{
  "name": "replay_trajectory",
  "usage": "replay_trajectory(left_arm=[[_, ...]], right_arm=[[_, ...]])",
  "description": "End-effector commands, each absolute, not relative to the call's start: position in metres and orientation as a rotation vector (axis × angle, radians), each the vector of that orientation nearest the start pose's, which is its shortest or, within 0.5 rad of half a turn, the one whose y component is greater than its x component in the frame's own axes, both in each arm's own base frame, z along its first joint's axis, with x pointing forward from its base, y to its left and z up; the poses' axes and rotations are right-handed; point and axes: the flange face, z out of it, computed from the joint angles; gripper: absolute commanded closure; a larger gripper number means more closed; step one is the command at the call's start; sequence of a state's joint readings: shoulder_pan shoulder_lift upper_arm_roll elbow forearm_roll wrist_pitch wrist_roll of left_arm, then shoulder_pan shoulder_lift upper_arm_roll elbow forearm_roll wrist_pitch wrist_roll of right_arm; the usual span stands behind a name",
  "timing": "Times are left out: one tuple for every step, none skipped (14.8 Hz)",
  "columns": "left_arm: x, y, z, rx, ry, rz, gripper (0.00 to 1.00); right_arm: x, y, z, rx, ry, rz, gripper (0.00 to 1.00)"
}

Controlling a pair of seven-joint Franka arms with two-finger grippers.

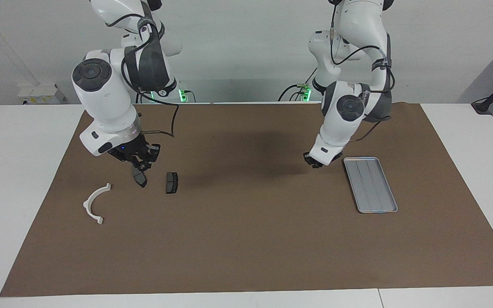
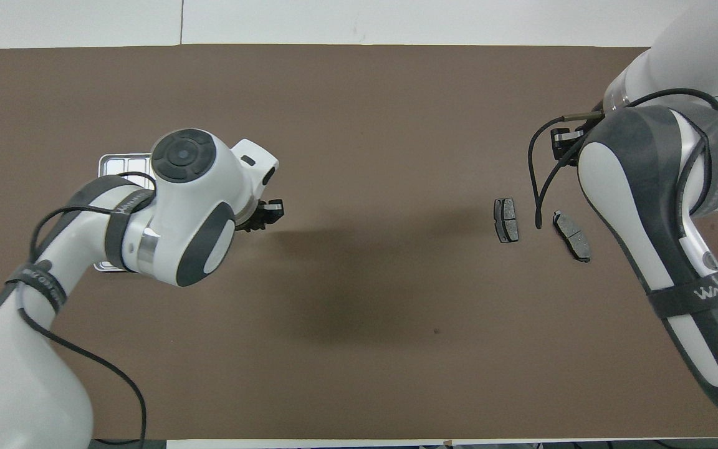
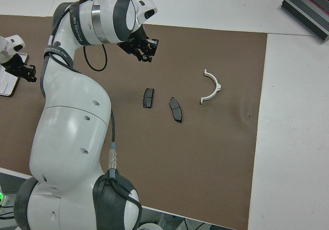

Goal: Pick bearing gear from pile to tray

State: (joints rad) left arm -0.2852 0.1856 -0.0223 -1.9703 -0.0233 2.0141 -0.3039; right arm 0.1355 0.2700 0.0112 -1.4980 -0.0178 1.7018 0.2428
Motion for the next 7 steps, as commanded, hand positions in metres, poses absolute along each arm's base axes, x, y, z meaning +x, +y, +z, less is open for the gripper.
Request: replay_trajectory(left_arm=[[0.547, -0.120, 0.357, -3.137, 0.131, 0.249, 0.86], [0.550, -0.109, 0.357, -3.143, 0.141, 0.232, 0.86], [0.553, -0.099, 0.356, -3.149, 0.140, 0.204, 0.86], [0.554, -0.085, 0.352, -3.153, 0.157, 0.195, 0.86], [0.553, -0.073, 0.349, -3.155, 0.181, 0.202, 0.86], [0.553, -0.059, 0.349, -3.157, 0.200, 0.208, 0.86], [0.553, -0.047, 0.346, -3.159, 0.222, 0.209, 0.86]], right_arm=[[0.613, 0.156, 0.508, -3.133, 0.368, 0.107, 1.00], [0.607, 0.183, 0.507, -3.107, 0.462, 0.105, 1.00], [0.599, 0.213, 0.505, -3.086, 0.538, 0.105, 1.00], [0.592, 0.239, 0.503, -3.068, 0.614, 0.089, 1.00], [0.586, 0.264, 0.499, -3.054, 0.664, 0.077, 1.00], [0.579, 0.289, 0.492, -3.046, 0.705, 0.074, 1.00], [0.572, 0.311, 0.487, -3.024, 0.762, 0.058, 1.00]])
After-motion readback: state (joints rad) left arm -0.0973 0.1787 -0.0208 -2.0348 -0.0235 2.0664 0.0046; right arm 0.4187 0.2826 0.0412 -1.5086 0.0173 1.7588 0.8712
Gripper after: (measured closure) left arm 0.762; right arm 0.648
